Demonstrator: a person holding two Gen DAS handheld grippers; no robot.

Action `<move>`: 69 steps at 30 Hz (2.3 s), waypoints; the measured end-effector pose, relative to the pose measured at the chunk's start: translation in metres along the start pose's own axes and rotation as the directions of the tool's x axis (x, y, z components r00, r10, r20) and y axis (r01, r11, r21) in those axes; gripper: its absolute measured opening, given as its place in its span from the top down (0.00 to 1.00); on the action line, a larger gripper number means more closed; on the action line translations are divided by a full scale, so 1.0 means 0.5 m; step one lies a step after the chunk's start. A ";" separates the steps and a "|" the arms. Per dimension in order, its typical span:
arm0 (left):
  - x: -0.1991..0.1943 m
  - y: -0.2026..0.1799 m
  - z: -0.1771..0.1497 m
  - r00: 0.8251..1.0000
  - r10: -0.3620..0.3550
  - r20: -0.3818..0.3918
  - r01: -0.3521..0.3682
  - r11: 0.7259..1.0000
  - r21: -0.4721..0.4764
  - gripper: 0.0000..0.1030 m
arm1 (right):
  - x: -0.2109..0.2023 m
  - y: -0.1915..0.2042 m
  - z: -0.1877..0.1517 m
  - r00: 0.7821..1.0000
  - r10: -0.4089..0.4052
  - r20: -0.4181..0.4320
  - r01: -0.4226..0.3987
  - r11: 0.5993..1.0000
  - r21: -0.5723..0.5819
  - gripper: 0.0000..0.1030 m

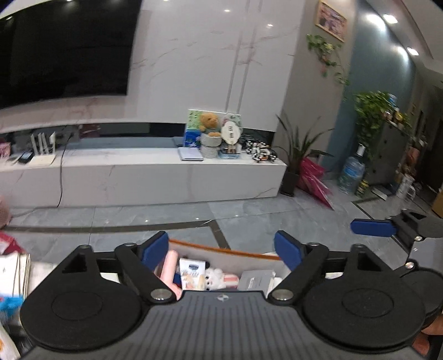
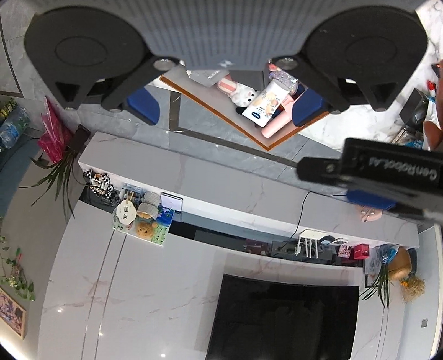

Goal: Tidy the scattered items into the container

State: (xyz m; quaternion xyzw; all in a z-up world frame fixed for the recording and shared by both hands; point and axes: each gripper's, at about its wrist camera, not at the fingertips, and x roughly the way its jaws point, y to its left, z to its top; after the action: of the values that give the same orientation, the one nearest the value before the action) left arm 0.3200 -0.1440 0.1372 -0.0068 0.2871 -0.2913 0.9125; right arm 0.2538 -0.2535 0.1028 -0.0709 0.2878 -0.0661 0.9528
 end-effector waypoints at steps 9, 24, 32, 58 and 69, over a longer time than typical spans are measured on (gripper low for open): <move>0.034 0.026 -0.090 0.994 0.101 -0.043 -0.102 0.994 -0.028 0.00 | 0.042 0.020 -0.084 1.000 -0.014 0.008 0.013 0.986 0.164 0.01; 0.096 0.007 -0.212 0.957 0.231 -0.173 -0.221 0.972 0.075 0.00 | 0.090 -0.011 -0.198 0.992 -0.113 -0.049 0.122 0.949 0.291 0.01; 0.100 -0.005 -0.251 0.947 0.234 -0.219 -0.229 0.972 0.050 0.00 | 0.077 -0.004 -0.223 0.993 -0.103 -0.057 0.115 0.951 0.286 0.01; 0.117 -0.006 -0.258 0.933 0.283 -0.222 -0.284 0.958 0.030 0.00 | 0.083 0.023 -0.258 0.992 -0.055 -0.111 0.086 0.951 0.296 0.00; 0.119 -0.006 -0.260 0.931 0.290 -0.222 -0.289 0.957 0.038 0.00 | 0.093 0.018 -0.262 0.989 -0.063 -0.135 0.102 0.946 0.308 0.00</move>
State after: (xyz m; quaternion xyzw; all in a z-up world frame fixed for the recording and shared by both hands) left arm 0.2894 -0.1583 -0.0016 0.0708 0.3860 -0.1535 0.9069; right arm 0.2201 -0.2650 -0.0319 0.0737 0.3286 -0.1550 0.9287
